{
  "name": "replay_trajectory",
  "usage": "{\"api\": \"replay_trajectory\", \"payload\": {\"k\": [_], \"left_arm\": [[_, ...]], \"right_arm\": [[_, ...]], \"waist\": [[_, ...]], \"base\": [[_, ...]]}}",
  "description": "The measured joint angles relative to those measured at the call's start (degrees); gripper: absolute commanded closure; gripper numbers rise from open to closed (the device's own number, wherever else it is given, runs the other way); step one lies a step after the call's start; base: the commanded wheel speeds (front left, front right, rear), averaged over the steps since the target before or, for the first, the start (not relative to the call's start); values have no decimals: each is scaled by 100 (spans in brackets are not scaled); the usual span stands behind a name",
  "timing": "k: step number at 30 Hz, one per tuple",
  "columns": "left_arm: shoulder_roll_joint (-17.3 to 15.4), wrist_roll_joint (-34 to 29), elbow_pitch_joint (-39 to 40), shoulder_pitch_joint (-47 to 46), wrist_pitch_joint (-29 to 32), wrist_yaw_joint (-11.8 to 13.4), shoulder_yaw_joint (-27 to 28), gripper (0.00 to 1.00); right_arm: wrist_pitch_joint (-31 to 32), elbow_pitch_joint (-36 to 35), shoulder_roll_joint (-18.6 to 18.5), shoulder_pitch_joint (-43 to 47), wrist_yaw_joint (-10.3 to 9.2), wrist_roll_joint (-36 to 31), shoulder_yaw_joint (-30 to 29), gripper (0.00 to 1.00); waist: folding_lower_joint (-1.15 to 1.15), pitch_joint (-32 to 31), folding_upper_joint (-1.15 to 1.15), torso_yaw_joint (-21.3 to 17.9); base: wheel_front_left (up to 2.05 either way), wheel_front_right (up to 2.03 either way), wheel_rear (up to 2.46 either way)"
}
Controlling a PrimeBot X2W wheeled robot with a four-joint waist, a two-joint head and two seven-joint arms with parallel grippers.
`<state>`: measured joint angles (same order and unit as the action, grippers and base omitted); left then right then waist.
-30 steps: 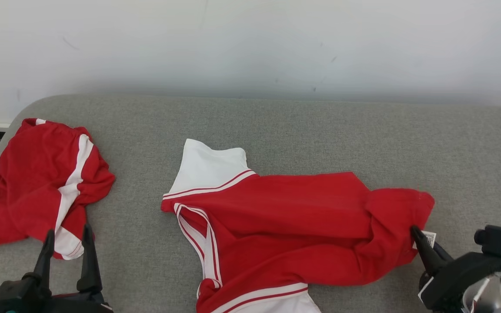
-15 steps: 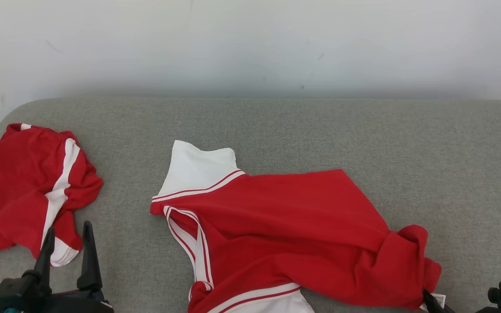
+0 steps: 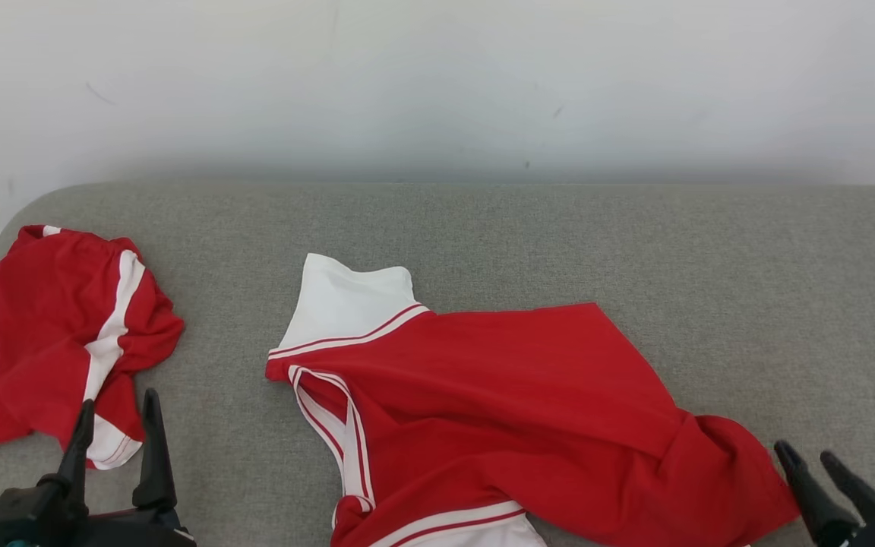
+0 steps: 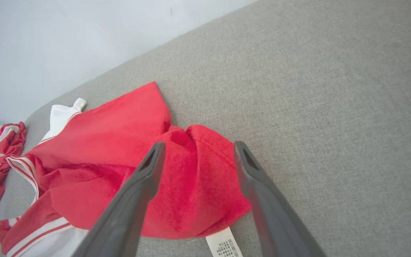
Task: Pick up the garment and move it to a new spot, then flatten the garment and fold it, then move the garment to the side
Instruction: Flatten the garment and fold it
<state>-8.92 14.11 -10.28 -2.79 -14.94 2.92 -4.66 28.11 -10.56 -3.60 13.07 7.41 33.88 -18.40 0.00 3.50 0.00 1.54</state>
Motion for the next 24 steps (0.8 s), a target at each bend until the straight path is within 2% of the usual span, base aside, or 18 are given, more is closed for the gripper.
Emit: {"api": "replay_trajectory", "payload": {"k": [4,6,10,14,24], "left_arm": [[23,-9,-1,30,0,0,2,0],[34,-40,0,31,0,-29,-4,0],[42,-69,25,31,0,-26,1,0],[43,-107,65,31,0,-24,14,0],[35,-142,116,29,0,-15,43,0]], "right_arm": [[11,-267,-15,-249,0,-46,79,0],[-40,-187,-137,-565,0,-370,327,0],[-69,100,-157,-983,0,-511,616,0],[-66,920,-466,-1716,0,-873,1158,0],[-276,2844,-748,-2958,0,-1017,1870,0]], "waist": [[0,-28,0,25],[0,-34,0,58],[0,-47,0,90],[0,-45,0,154],[0,18,0,350]], "base": [[0,0,0],[0,0,0],[0,0,0],[0,0,0],[0,0,0]]}}
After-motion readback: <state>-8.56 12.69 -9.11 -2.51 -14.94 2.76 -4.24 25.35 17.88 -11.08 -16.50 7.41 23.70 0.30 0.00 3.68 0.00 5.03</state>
